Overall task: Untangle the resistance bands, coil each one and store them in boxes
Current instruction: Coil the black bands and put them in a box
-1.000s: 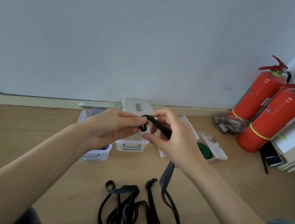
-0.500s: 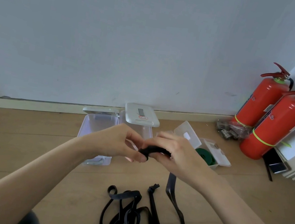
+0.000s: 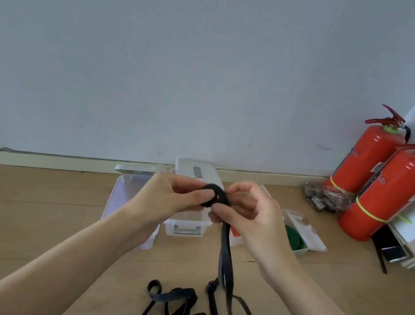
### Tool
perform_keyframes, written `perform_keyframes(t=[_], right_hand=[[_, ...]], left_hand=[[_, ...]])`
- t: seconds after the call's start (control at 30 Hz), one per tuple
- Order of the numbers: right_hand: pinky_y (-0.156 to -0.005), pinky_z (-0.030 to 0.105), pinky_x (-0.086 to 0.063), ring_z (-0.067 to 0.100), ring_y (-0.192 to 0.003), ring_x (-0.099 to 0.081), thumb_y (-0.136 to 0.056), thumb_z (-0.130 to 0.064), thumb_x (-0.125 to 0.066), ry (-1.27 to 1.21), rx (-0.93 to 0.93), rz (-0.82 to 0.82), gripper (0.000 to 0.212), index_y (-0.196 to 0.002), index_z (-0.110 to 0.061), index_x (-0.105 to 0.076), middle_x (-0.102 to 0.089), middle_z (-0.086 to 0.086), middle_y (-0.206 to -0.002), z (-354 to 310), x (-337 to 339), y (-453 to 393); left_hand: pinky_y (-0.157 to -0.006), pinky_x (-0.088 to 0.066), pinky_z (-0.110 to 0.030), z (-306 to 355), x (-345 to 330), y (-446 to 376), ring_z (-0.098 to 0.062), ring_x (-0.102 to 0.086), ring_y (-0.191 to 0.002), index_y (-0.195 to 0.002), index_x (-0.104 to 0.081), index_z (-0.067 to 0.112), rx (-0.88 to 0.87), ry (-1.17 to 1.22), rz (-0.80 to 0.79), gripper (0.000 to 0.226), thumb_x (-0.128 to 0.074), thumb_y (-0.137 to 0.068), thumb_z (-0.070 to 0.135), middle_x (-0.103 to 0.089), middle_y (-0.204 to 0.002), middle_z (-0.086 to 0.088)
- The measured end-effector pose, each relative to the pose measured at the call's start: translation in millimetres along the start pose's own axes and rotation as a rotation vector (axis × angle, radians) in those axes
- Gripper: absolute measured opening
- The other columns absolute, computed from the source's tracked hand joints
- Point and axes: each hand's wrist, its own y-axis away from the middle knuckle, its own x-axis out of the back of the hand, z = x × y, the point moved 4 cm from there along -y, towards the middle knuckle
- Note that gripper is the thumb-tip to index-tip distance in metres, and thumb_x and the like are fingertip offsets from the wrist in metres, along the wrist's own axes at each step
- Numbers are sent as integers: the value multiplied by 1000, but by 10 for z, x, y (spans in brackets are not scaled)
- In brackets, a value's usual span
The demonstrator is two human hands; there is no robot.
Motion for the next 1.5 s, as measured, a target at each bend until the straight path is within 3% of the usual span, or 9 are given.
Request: perform_keyframes(t=[0.23,0.47,0.6,0.7,0.9,1.03,1.3,1.4,1.5], right_hand=[[-65,18,-53,15,-73,-71,-82,-3,-66,-214,-54,135,13,-89,-3,-56,-74,7,-80,123,-126,-6],[-75,21,-48,5,-83,-61,-80,1,-64,569,283,-85,23,-95,-14,-71,-67,-6,-87,97,-160,85],[-80,19,-50,4,-90,-66,-83,-4,-65,212,40,-116,27,-98,-26,-68,-71,-8,-94,96,-93,63],[-79,29,-55,15,-83,-70,-80,-11,-69,-105,-147,15,20,-97,-19,-61,-74,3,-92,128,-6,46],[-76,30,-58,22,-77,-71,-81,-5,-68,-206,-118,53,27,-102,2,-51,-73,11,-87,175,-160,90],[-72,26,-56,16,-78,-70,-81,-5,-69,-86,-64,112,20,-97,-7,-57,-73,6,-85,211,-106,84],[-80,22,-52,4,-89,-62,-82,-5,-66,298,143,-13,30,-92,-33,-64,-67,-8,-91,49,-76,92],[-86,28,-50,10,-95,-59,-83,-5,-64,331,123,-84,32,-93,-35,-64,-64,-1,-101,24,-92,76],[-82,22,-51,6,-93,-63,-84,-5,-64,135,14,-111,27,-96,-30,-68,-69,-8,-98,42,-62,56]], left_hand=[[-65,-49,-7,-95,-58,-29,-6,-69,-88,-101,-71,11,57,200,79,19,-66,-82,13,-75,-93,-1],[-72,-51,-14,-129,-28,28,-1,-68,-77,-79,-67,27,-54,-611,-88,16,-77,-72,16,-73,-83,9],[-61,-49,-8,-135,36,49,-1,-69,-70,-85,-71,18,13,-360,-53,13,-76,-73,15,-75,-80,3],[-81,-49,-18,-121,121,15,-6,-70,-82,-98,-72,12,68,-95,24,23,-73,-77,19,-75,-86,3],[-71,-54,-13,-148,0,35,-14,-70,-89,-95,-69,5,115,213,96,21,-70,-75,13,-74,-92,-7],[-45,-41,-5,-198,-77,109,-1,-69,-69,-93,-68,9,150,144,64,13,-69,-80,11,-73,-75,4],[-44,-36,-2,-138,-74,111,8,-52,-42,-89,-70,19,55,-251,-33,17,-74,-75,11,-64,-53,18],[-80,-55,-28,-79,-23,109,-10,-71,-73,-90,-71,20,66,-279,-130,14,-72,-78,13,-75,-77,5],[-96,-38,-65,-34,7,129,-20,-72,-79,-89,-73,17,56,-286,-107,10,-71,-79,18,-75,-82,-4]])
